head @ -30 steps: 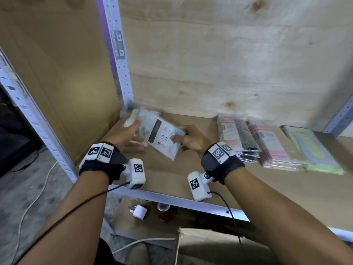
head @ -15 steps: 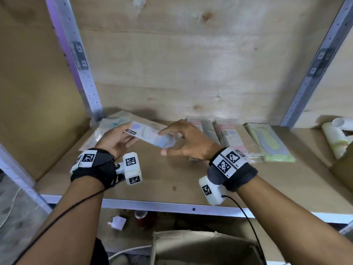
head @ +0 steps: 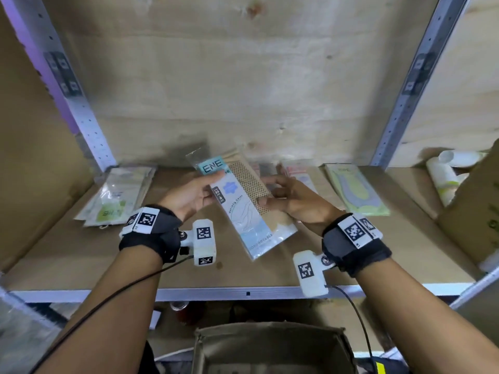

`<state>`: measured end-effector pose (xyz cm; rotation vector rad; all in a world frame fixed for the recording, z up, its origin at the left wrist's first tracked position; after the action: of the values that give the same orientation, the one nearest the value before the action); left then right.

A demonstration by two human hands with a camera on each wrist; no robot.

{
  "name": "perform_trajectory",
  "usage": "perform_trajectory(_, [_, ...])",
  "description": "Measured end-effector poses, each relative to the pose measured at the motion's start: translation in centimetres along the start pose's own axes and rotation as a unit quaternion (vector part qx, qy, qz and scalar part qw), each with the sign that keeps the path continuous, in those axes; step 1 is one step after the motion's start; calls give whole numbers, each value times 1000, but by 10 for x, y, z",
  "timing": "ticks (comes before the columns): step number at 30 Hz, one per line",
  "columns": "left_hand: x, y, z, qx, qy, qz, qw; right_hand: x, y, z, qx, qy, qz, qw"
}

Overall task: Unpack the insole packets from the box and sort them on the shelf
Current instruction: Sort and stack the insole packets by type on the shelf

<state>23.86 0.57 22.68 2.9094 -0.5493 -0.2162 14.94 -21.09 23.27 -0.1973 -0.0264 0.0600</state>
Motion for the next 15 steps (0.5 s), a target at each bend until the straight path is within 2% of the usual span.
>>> perform_trajectory(3, [8, -7, -4, 15, 48, -45, 998, -6, -9, -8, -17, 17, 21, 999])
perform_trajectory(7, [19, -24, -5, 41, 70, -112, 990, -7, -21, -14, -58, 18, 48, 997])
perform_trajectory(10, [23, -26, -4, 143, 81, -113, 980, -9, -21, -15, -80, 17, 79, 994])
perform_trajectory(15, [13, -21, -14, 305, 120, -117, 938, -10, -17, -11, -81, 12, 96, 992])
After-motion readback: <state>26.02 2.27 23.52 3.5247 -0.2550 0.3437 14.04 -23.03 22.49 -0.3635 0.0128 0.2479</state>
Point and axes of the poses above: each hand's wrist, its own x-axis towards the middle knuckle, its own y-axis out of the palm, z = x × y, the point moved 3 cm from there along x, towards the middle knuckle, and after that the axes turned 5 degrees about -z, right-handed, at the moved point
